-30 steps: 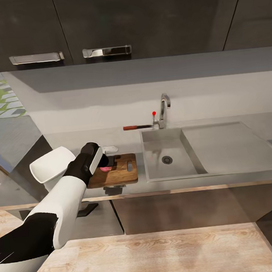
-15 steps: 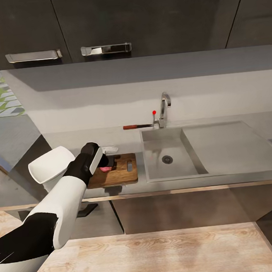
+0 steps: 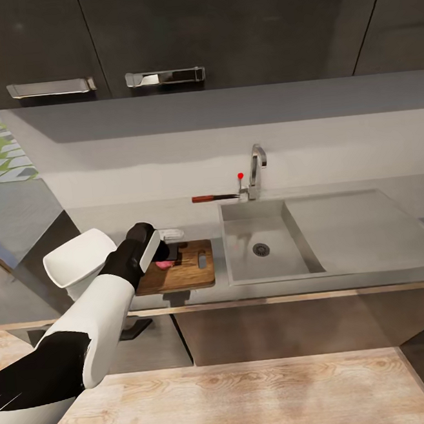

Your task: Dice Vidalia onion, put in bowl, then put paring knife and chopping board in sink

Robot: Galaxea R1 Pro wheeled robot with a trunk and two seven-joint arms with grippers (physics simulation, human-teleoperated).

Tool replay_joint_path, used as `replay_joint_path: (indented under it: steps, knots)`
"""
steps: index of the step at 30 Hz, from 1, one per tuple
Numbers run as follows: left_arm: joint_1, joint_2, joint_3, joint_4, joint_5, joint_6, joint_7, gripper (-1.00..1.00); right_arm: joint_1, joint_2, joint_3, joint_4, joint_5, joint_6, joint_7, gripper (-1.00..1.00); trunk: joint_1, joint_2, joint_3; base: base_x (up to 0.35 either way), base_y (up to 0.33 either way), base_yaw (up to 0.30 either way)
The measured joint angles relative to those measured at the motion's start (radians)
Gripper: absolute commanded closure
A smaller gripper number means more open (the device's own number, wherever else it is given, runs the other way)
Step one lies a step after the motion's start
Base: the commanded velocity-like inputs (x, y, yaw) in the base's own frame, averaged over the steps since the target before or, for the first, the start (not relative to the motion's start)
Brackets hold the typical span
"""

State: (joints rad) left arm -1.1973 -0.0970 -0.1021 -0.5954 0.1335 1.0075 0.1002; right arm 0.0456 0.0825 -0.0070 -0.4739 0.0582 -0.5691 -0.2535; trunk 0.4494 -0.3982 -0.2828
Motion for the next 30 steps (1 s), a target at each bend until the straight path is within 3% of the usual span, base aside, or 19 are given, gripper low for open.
replay_joint_path:
  steps: [30]
  knots:
    - [0.000,0.000,0.000,0.019,0.001,0.000,0.000,1.00,0.000,0.000,0.000,0.000,0.000,0.001,0.000,-1.00,0.000,0.000,-0.001,0.000,0.000,0.000]
